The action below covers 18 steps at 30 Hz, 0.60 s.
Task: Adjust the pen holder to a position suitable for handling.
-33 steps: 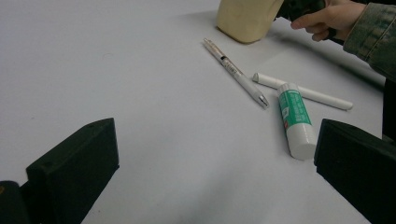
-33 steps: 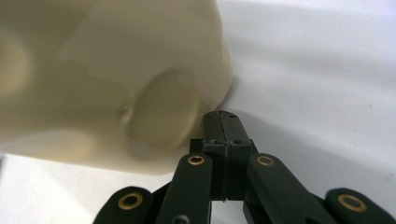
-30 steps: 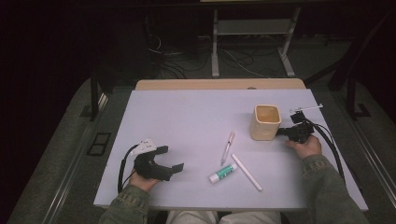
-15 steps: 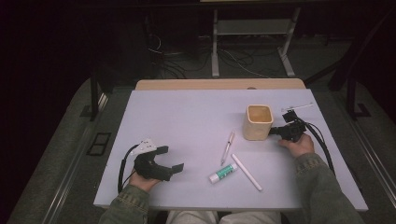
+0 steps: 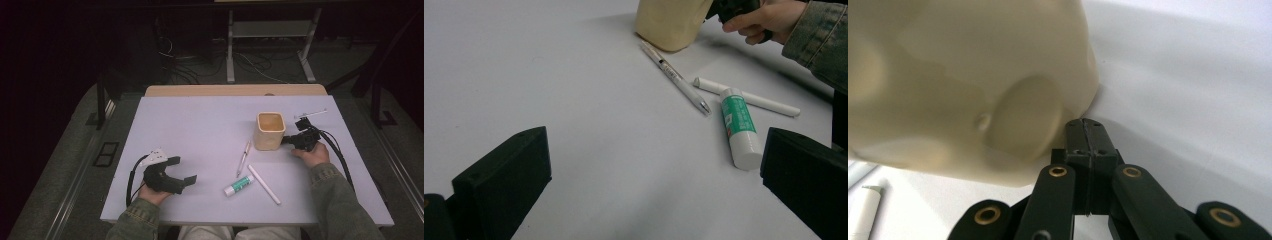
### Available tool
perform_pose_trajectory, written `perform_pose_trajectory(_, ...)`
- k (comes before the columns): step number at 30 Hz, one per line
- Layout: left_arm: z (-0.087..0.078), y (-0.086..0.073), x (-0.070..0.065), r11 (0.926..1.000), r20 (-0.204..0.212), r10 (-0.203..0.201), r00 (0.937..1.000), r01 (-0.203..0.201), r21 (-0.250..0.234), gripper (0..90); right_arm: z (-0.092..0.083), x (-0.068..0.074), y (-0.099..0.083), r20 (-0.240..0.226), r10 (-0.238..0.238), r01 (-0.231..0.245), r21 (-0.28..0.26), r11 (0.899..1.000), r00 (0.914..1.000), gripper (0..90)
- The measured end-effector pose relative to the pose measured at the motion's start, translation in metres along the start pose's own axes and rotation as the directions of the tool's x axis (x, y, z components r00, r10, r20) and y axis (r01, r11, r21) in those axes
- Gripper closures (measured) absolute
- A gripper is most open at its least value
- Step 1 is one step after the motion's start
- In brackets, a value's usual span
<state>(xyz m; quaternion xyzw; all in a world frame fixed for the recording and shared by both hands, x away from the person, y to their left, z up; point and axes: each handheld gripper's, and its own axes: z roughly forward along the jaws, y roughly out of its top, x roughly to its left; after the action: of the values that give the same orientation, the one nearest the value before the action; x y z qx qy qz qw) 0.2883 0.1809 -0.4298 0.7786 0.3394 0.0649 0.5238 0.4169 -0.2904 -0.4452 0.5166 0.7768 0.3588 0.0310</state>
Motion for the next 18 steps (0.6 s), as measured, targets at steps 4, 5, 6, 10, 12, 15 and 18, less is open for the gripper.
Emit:
perform_pose_trajectory(4,0.0,0.0,0.0,1.0,0.001,-0.001,1.0,0.001,-0.004,0.0,0.0,0.0,-0.001,-0.004,0.01,-0.01,-0.003,1.0,0.9999,89.4)
perform_pose_trajectory(5,-0.001,0.0,0.0,1.0,0.001,-0.001,1.0,0.001,-0.004,0.0,0.0,0.0,-0.002,-0.001,0.012,-0.012,-0.004,1.0,0.9999,89.3)
perform_pose_trajectory(6,-0.001,0.0,0.0,1.0,0.002,0.0,1.0,0.0,-0.003,0.0,0.0,0.001,-0.003,0.003,0.014,-0.014,-0.005,1.0,0.9999,89.2)
perform_pose_trajectory(10,-0.001,0.0,0.0,1.0,0.002,-0.003,1.0,0.003,-0.005,0.0,-0.001,0.003,-0.005,0.016,0.018,-0.018,0.002,1.0,0.9997,87.3)
perform_pose_trajectory(12,-0.001,0.0,0.0,1.0,0.001,0.0,1.0,0.0,-0.003,0.0,-0.004,0.004,-0.006,0.008,0.02,-0.02,0.003,1.0,0.9998,87.3)
perform_pose_trajectory(15,-0.001,0.0,0.0,1.0,0.001,-0.001,1.0,0.001,-0.004,0.0,-0.011,0.006,-0.006,0.009,0.02,-0.02,0.003,1.0,0.9998,86.4)
perform_pose_trajectory(18,-0.001,0.0,0.0,1.0,0.001,-0.002,1.0,0.002,-0.004,0.0,-0.018,0.008,-0.007,0.005,0.02,-0.02,0.006,1.0,0.9998,84.0)
